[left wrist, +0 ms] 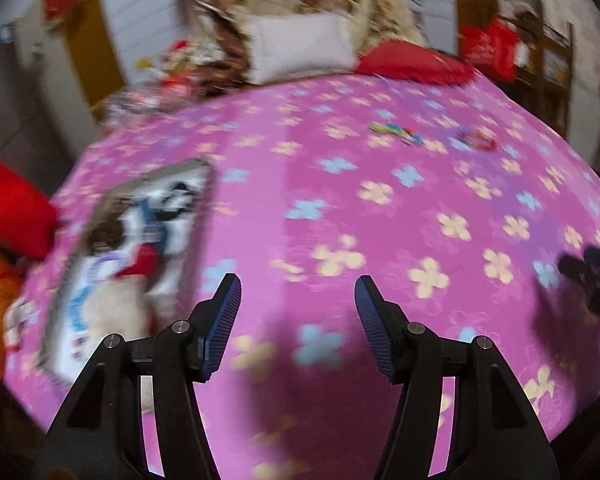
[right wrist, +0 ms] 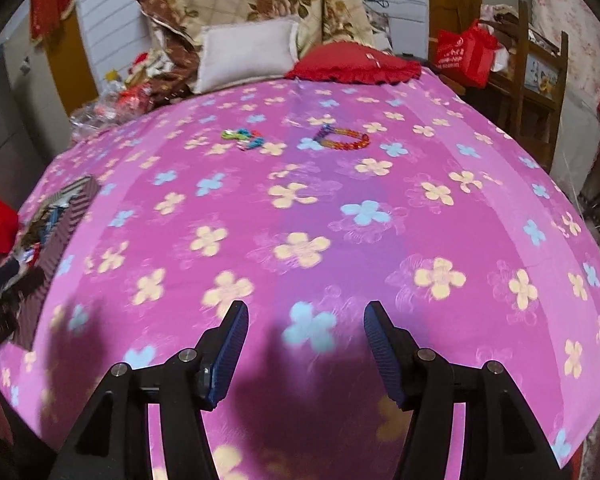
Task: Organize jewelry
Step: 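Grasp the amber heart bracelet with the right tool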
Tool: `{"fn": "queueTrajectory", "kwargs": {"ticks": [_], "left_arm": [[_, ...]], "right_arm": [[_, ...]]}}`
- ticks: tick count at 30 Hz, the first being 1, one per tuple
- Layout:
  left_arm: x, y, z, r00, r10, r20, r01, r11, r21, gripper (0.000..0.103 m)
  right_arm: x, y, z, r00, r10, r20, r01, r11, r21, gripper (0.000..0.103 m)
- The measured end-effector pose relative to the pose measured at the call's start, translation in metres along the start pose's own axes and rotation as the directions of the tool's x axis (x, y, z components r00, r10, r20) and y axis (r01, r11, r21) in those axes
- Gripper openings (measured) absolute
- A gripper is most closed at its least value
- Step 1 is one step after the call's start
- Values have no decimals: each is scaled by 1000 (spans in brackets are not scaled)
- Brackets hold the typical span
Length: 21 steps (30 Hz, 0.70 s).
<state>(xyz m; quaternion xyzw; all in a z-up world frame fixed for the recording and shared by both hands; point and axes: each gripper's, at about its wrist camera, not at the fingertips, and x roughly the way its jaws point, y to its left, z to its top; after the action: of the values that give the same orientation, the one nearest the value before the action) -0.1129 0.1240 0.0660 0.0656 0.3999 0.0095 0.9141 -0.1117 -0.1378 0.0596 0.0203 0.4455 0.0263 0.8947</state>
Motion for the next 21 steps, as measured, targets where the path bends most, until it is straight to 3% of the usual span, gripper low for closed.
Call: {"fn": "queueTrajectory", "kwargs": {"ticks": [4, 8, 13, 16, 21], "left_arm": [[36, -9, 8, 997, -61, -43, 61, 998, 13, 59], [52, -1, 13, 992, -122, -40, 121, 992, -23, 59], [64, 21, 7, 979, -198, -41, 193, 976, -103, 59], [74, 32, 8, 971, -227, -76, 215, 966, -146, 59], [75, 44, 9, 966, -249, -76, 232, 955, -185, 59]], "right_arm": [[24, 4, 32, 1000, -21, -16, 21, 1000, -21, 58], [59, 22, 82, 999, 20, -45, -22, 999, -38, 58], [118, 58, 151, 995, 32, -99, -39, 997, -68, 39], [151, 74, 188, 993, 26, -116, -34, 997, -66, 37], [191, 87, 219, 989, -8, -145, -2, 998, -70, 37]]}}
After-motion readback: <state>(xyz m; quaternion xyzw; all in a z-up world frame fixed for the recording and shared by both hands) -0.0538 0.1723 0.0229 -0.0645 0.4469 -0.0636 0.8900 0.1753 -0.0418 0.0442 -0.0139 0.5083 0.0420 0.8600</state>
